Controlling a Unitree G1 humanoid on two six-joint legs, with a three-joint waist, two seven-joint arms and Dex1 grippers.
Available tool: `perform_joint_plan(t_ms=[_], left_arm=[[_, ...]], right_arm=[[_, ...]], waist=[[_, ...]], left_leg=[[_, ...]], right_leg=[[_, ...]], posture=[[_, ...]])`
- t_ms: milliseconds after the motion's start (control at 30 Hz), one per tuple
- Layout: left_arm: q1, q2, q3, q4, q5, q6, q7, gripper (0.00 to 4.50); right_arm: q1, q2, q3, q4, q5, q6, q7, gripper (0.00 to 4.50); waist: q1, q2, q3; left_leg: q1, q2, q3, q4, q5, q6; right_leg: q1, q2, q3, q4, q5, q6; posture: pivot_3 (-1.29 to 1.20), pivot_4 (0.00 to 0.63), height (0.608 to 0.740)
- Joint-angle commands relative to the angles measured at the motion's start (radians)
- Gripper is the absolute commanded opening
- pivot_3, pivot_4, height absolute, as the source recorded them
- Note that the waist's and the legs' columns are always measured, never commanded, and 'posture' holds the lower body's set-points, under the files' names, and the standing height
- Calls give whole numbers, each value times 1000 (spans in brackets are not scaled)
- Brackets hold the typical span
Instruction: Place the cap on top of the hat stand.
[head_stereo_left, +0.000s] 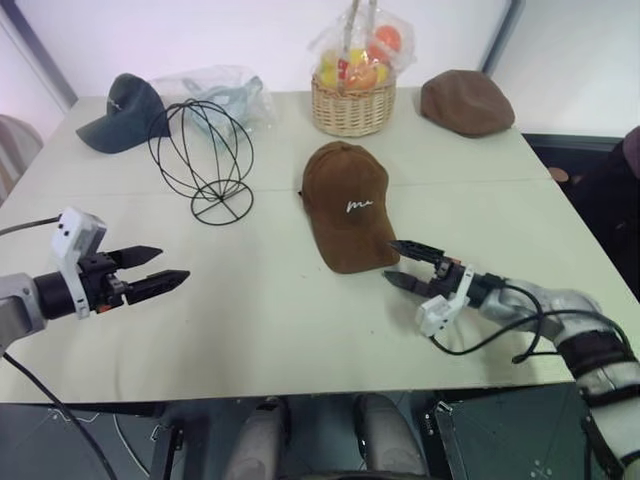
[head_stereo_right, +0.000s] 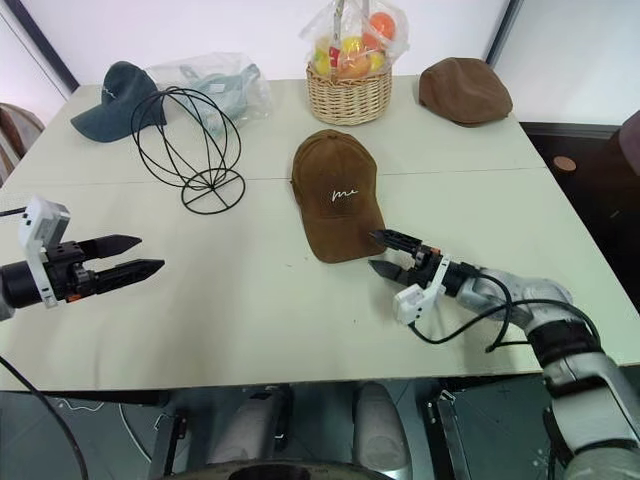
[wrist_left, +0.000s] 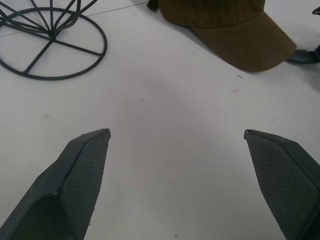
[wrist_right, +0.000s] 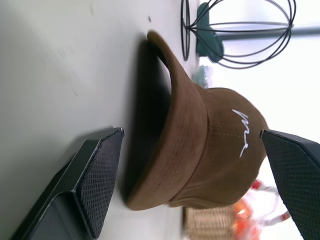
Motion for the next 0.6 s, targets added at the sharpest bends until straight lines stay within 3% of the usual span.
perform_joint_plan(t_ms=[33, 167, 200, 267, 500, 600], left_arm=[[16, -2, 49, -44, -17, 9, 23, 4500], [38, -7, 71, -63, -26, 18, 44, 4500], [43, -8, 77, -68, -28, 20, 47, 4500], [51, -10, 85, -75, -31, 23, 51, 4500], [99, 17, 183, -125, -136, 77, -16, 4500], [116, 29, 210, -145, -167, 96, -30, 4500]], right_arm=[[-88, 13, 86, 106, -76, 19, -108, 4457], [-152, 23, 188, 118, -140, 4, -232, 4457], [-161, 26, 214, 109, -158, -3, -256, 4228], [-175, 29, 258, 105, -181, -8, -291, 3653], [-239, 76, 339, 153, -196, 7, -355, 64], [-249, 95, 356, 169, -190, 17, -366, 21]], waist=[[-10, -2, -1], [-14, -4, -1], [-15, -5, -1], [-13, -5, -1], [-20, -9, -3], [-19, -10, -3]], left_leg=[[1, 0, 0, 0, 0, 0], [5, 0, 0, 0, 0, 0], [7, 0, 0, -1, 0, 0], [7, 0, 0, -2, 0, 0], [8, 2, -1, -3, 0, 0], [9, 5, -1, -3, 0, 0]], right_leg=[[1, 0, 0, 0, 0, 0], [5, 0, 1, 0, 0, 0], [6, 0, 1, 0, 0, 0], [6, 0, 1, 0, -1, 0], [6, 3, 1, 0, -2, -1], [6, 5, 1, 0, -1, -1]], posture=[[0, 150, 740], [0, 150, 740], [0, 150, 740], [0, 150, 740], [0, 150, 740], [0, 150, 740]])
